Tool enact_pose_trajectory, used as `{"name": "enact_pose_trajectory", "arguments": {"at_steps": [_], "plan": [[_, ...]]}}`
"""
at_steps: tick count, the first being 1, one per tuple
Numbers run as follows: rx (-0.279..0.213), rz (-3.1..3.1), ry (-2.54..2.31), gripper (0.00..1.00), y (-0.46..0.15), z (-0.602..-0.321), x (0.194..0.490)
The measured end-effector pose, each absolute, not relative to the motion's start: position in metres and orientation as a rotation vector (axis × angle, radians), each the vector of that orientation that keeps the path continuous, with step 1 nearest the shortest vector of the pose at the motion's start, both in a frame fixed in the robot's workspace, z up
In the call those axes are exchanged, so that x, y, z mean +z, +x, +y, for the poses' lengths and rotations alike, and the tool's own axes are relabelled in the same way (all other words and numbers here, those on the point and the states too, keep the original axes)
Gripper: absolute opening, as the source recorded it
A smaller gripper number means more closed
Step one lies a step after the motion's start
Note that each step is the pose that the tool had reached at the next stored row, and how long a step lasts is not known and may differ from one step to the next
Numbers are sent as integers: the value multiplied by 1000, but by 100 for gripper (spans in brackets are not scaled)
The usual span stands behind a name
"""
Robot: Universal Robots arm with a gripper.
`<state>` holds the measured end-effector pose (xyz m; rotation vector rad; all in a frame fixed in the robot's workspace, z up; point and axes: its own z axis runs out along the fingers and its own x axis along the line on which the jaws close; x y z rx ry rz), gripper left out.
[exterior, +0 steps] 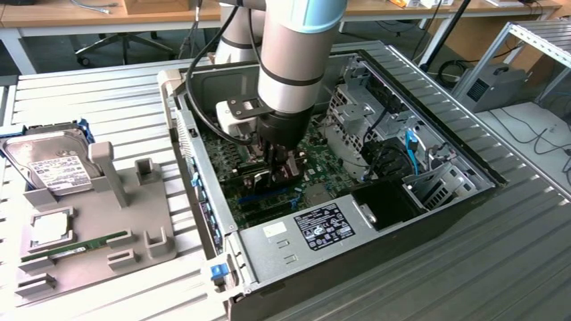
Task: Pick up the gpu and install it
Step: 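Insert the gpu into the slot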
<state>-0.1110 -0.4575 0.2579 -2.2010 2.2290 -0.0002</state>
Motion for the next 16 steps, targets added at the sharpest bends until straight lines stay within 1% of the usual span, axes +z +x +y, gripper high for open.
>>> {"name": "enact_pose_trajectory", "arguments": {"at_steps": [16], "plan": [[0, 2229, -2201, 27, -111, -457, 259]]}}
